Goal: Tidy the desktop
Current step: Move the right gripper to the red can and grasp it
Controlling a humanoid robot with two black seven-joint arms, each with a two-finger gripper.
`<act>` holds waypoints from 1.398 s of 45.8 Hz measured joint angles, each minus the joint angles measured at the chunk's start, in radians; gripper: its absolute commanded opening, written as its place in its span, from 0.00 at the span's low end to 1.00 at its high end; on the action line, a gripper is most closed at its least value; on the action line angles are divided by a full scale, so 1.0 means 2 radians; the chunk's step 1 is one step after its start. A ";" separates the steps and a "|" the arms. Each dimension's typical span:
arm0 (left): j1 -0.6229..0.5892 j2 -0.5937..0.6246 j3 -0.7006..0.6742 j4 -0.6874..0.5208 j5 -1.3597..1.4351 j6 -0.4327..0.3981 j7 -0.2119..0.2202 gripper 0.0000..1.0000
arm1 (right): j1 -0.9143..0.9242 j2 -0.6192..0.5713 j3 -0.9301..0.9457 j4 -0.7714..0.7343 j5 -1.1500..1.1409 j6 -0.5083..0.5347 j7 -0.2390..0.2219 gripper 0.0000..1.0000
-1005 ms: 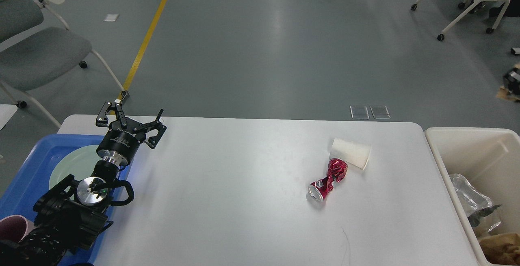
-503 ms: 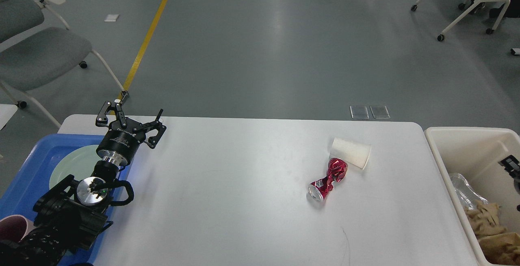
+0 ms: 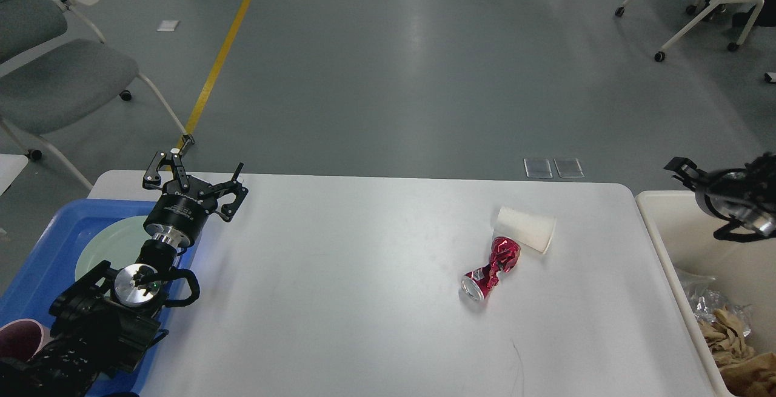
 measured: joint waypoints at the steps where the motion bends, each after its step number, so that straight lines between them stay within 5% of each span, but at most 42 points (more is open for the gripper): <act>1: 0.000 0.000 0.000 0.000 0.000 0.000 0.000 0.96 | 0.022 0.008 -0.014 0.013 0.000 0.003 0.000 1.00; 10: 0.000 0.000 0.000 0.000 0.000 0.000 0.000 0.96 | 0.175 0.056 -0.072 0.116 0.001 0.080 0.000 1.00; 24: 0.000 0.000 0.000 0.000 0.000 0.000 0.000 0.96 | 0.373 0.125 -0.073 0.187 0.009 0.366 0.002 1.00; 29: 0.000 0.000 0.000 0.000 0.000 0.000 0.000 0.96 | 0.393 0.141 -0.067 0.188 0.009 0.401 0.002 1.00; 39: 0.000 0.000 0.000 0.000 0.000 0.000 0.000 0.96 | 0.281 0.155 -0.033 0.179 0.009 0.361 0.001 1.00; 54: 0.000 0.000 0.000 0.000 0.000 0.000 0.000 0.96 | 0.107 0.195 0.013 0.152 0.009 0.157 -0.001 1.00; 64: 0.000 0.000 0.000 0.000 0.000 0.000 0.000 0.96 | 0.047 0.222 0.021 0.120 0.009 0.102 -0.001 1.00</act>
